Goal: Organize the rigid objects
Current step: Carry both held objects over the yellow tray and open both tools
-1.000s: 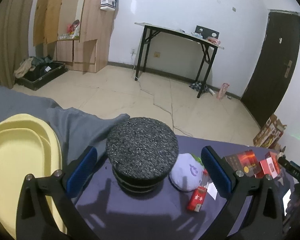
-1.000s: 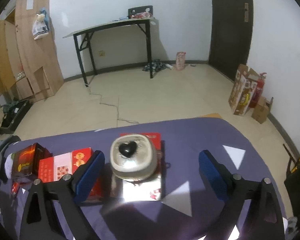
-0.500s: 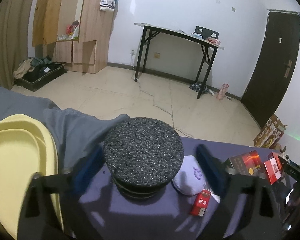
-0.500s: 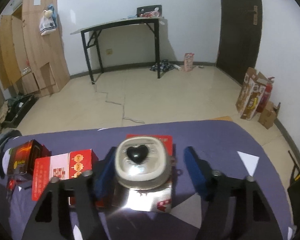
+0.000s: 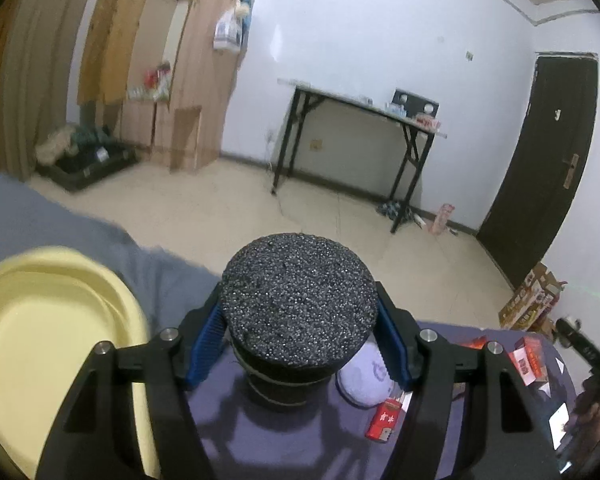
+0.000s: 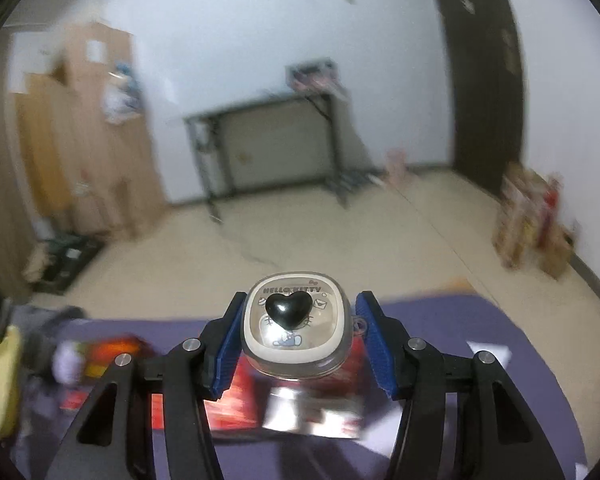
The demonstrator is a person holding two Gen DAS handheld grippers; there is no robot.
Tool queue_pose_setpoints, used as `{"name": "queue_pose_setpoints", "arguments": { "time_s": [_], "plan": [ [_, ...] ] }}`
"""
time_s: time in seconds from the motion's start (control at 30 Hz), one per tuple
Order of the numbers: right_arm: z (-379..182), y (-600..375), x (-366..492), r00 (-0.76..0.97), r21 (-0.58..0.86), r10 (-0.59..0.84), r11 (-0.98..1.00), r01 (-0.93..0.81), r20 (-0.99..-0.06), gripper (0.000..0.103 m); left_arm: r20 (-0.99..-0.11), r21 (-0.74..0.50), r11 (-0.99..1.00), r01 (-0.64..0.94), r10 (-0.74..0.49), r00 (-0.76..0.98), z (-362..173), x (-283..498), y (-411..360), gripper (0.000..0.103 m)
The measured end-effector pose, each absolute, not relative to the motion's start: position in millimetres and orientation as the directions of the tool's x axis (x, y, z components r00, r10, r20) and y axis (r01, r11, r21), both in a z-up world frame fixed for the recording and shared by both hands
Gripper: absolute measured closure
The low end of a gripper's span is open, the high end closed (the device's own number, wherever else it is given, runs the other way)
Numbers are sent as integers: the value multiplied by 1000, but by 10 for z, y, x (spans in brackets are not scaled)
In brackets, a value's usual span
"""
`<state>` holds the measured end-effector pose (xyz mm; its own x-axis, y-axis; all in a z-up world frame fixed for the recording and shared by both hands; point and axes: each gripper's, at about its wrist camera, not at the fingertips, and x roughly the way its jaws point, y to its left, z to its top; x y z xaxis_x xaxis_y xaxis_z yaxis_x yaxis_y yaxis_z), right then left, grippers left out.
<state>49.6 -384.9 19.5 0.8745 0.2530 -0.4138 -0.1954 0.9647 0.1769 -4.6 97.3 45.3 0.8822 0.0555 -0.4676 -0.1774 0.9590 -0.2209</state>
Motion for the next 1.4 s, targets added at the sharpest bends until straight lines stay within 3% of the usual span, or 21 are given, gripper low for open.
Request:
{"name": "queue_pose_setpoints", "arguments": {
  "time_s": [0.1, 0.23, 0.33, 0.4, 0.47, 0.6, 0.77, 1.2, 1.23, 1.27, 1.3, 1.33, 1.4],
  "plan": [
    [397, -3580, 205, 839, 194, 427, 903, -382, -336, 49, -441, -184, 967, -176, 79, 894, 798, -269, 1108, 34],
    [499, -2939, -205, 686, 173, 664, 744, -646, -297, 49, -485, -110, 976, -189, 113, 867, 1048, -571, 1579, 35],
    [422, -2475, -402, 549, 168, 775, 614, -771, -313, 49, -517, -38, 975, -218, 167, 840, 1100, -877, 1957, 35],
    [316, -1921, -506, 368, 178, 851, 456, -872, -374, 49, -519, -16, 972, -236, 194, 833, 1095, -1045, 2226, 35],
    [233, -1304, -746, 265, 66, 845, 331, -941, -464, 49, -540, -14, 964, -264, 215, 814, 991, -1086, 2511, 35],
    [59, -357, -1025, 50, 130, 840, 142, -981, -540, 49, -634, -25, 953, -302, 218, 741, 524, -938, 2911, 35],
    [-260, 264, -1115, 100, -24, 752, 111, -993, -651, 49, -705, -92, 948, -306, 156, 692, 89, -858, 3098, 35],
    [-734, 1002, -1104, 140, -99, 664, 99, -990, -734, 48, -765, -85, 937, -340, 157, 624, -380, -850, 3298, 33],
    [-712, 1052, -1051, 121, -66, 670, 107, -992, -733, 47, -761, -89, 937, -338, 155, 630, -382, -851, 3306, 31],
    [-666, 1060, -1008, 109, -36, 680, 121, -992, -725, 28, -755, -94, 939, -331, 150, 638, -364, -865, 3301, 27],
    [-612, 1037, -980, 109, -23, 694, 133, -991, -711, 4, -748, -96, 940, -327, 149, 647, -338, -891, 3297, 14],
    [-485, 964, -927, 125, -14, 728, 157, -988, -675, 1, -737, -93, 936, -339, 164, 655, -280, -902, 3292, 3],
    [-148, 695, -867, 156, -6, 769, 194, -981, -620, 1, -697, -78, 930, -360, 207, 686, -52, -976, 3218, 0]
  ]
}}
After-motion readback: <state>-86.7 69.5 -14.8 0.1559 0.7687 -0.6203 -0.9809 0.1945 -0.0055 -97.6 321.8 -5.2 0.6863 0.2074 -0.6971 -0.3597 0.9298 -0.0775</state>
